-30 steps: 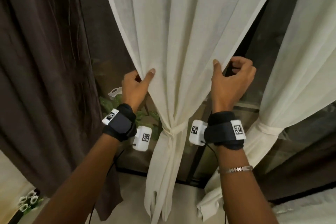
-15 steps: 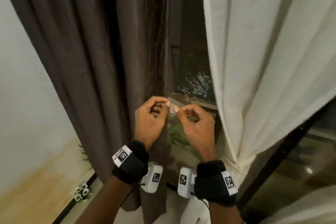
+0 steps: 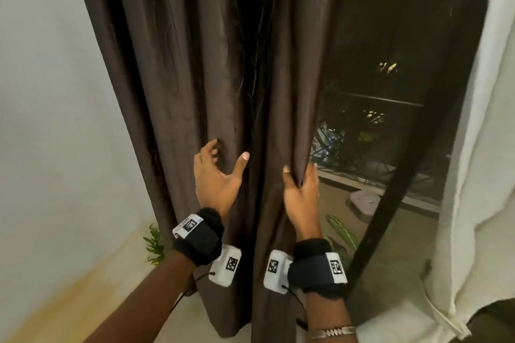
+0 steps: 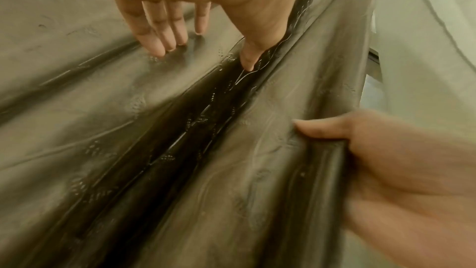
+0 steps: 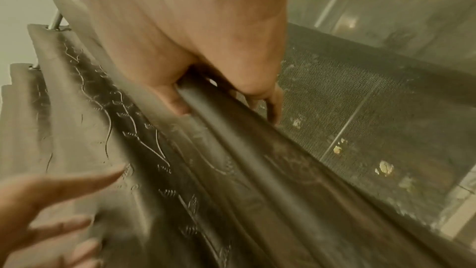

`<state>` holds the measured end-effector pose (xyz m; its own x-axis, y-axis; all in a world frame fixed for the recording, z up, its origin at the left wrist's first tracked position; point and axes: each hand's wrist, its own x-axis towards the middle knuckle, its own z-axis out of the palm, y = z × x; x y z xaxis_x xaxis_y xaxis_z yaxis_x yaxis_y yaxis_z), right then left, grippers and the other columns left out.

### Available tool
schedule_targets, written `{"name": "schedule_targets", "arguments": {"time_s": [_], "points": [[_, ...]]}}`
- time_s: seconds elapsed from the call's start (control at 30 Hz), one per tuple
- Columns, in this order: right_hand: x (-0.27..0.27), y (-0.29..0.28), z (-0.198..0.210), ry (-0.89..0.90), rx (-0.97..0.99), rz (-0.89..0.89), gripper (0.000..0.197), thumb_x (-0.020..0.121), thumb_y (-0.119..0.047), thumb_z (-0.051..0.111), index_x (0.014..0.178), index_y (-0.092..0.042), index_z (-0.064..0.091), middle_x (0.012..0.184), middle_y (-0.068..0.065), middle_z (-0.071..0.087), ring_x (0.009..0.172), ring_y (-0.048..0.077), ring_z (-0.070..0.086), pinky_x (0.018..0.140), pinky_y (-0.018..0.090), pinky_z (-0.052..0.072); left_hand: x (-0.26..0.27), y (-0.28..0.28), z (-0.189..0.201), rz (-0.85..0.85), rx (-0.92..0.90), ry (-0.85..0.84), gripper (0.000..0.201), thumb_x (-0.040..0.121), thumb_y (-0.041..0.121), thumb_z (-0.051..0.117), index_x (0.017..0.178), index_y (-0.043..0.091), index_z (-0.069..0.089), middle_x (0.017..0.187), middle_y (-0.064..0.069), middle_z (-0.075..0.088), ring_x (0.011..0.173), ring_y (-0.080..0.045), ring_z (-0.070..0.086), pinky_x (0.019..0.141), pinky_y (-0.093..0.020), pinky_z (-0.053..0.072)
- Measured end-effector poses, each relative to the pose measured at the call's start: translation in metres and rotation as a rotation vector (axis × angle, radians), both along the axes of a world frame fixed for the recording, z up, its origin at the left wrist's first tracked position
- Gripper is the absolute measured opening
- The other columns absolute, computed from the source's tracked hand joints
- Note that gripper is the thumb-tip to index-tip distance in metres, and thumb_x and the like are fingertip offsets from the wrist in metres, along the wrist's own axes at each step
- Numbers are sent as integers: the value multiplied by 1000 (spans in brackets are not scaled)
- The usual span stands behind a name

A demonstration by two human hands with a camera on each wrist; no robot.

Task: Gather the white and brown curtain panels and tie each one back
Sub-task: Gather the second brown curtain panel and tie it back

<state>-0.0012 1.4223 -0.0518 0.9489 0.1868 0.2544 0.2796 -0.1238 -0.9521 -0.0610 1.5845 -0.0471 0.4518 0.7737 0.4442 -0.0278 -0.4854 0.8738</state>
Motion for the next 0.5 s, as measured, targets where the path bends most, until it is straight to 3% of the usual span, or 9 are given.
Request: {"name": "schedule_targets", "arguments": {"time_s": [0.07, 0.13, 0.23, 0.3, 0.33, 0.4, 0.5], "points": [[9, -2, 3, 69, 40, -28, 77, 94, -69, 50, 162, -36, 37, 171, -7, 35, 161, 20, 27, 130, 53, 25, 13, 20, 2, -22, 30, 57, 90, 79, 63, 83, 153, 32, 42, 142, 4, 52, 130, -14, 56, 107, -33, 49], [17, -6, 4, 106, 74, -57, 83, 87, -78, 48, 160, -38, 41, 167, -9, 41, 157, 17, 36, 129, 51, 30, 28, 33, -1, -42, 30, 123, 94, 81, 58, 84, 157, 30, 36, 141, 3, 54, 127, -15, 59, 107, -39, 53], [25, -2, 5, 123, 63, -79, 77, 88, -78, 46, 154, -38, 50, 159, -8, 53, 149, 18, 47, 125, 52, 35, 40, 45, -9, -120, 11, 103, 69, 91, 30, 80, 150, 27, 45, 108, 8, 69, 94, -14, 71, 92, -47, 61], [25, 4, 10, 144, 46, -94, 71, 89, -75, 46, 149, -39, 56, 152, -7, 60, 143, 21, 53, 122, 54, 39, 43, 48, -12, -148, 32, 37, 52, 92, 17, 75, 139, 26, 54, 91, 11, 69, 83, -15, 70, 86, -49, 61], [24, 8, 13, 142, 55, -114, 67, 92, -72, 48, 149, -37, 57, 151, -6, 61, 142, 22, 55, 122, 53, 40, 43, 50, -12, -139, 39, -1, 48, 91, 18, 75, 135, 26, 56, 94, 10, 68, 84, -16, 69, 85, -49, 61], [17, 10, 22, 135, 100, -173, 60, 98, -61, 52, 150, -33, 57, 150, -6, 62, 140, 21, 55, 122, 51, 40, 39, 48, -9, -39, 71, -78, 61, 86, 35, 82, 137, 24, 52, 117, 2, 61, 104, -20, 63, 95, -45, 59], [2, 23, 27, 153, 124, -209, 59, 100, -62, 51, 153, -36, 53, 149, -10, 58, 140, 19, 52, 123, 48, 38, 44, 57, 1, -6, 130, -39, 112, 70, 65, 90, 154, 16, 34, 149, -12, 43, 137, -29, 40, 112, -43, 42]]}}
